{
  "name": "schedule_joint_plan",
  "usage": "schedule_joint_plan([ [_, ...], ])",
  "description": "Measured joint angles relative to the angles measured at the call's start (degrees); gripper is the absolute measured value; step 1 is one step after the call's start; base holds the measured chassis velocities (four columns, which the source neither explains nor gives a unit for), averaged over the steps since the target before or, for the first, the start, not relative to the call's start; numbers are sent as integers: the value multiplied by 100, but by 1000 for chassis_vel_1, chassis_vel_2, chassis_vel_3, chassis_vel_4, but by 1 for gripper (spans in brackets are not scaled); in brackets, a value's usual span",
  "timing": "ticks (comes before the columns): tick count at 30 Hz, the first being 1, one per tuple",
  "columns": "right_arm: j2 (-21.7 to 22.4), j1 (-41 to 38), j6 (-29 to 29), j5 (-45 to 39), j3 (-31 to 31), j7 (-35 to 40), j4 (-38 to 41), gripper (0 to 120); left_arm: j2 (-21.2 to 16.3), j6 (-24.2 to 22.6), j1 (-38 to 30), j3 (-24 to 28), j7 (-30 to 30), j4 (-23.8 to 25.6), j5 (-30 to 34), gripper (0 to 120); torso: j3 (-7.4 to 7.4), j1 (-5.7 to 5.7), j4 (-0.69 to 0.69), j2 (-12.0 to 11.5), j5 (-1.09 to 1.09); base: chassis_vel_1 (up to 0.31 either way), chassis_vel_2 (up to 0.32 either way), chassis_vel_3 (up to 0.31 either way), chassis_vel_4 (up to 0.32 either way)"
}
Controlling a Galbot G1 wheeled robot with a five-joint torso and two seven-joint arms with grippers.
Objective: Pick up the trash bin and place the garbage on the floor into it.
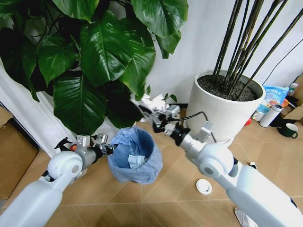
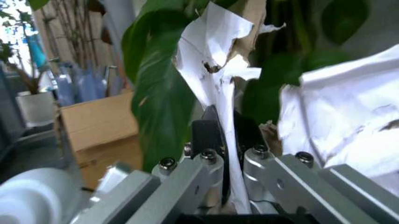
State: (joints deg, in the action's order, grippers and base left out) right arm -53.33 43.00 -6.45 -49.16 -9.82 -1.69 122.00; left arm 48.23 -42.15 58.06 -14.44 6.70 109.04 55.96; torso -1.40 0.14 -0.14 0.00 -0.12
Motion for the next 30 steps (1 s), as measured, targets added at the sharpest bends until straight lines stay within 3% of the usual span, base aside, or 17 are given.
schedule_joint_plan([
  [16, -302, -28, -5, 82, -769, 32, -667, 1, -43, 0, -1, -87, -83, 5, 22, 0, 0, 0, -2, 0, 1, 0, 0, 0, 0],
  [21, -281, 25, 0, 191, -835, 98, -686, 16, -62, 0, 20, -128, -113, 26, 16, 0, 0, 0, -1, 0, 1, 0, 0, 0, 0],
  [25, -306, 27, 16, 328, -874, 133, -772, 35, -82, 1, 37, -160, -120, 50, 16, 0, 0, 0, -1, 0, 1, 0, 0, 0, 0],
  [30, -298, 55, 20, 378, -840, 140, -784, 48, -99, 1, 69, -185, -134, 70, 7, 0, 0, 0, -1, 0, 1, 0, 0, 0, 0],
])
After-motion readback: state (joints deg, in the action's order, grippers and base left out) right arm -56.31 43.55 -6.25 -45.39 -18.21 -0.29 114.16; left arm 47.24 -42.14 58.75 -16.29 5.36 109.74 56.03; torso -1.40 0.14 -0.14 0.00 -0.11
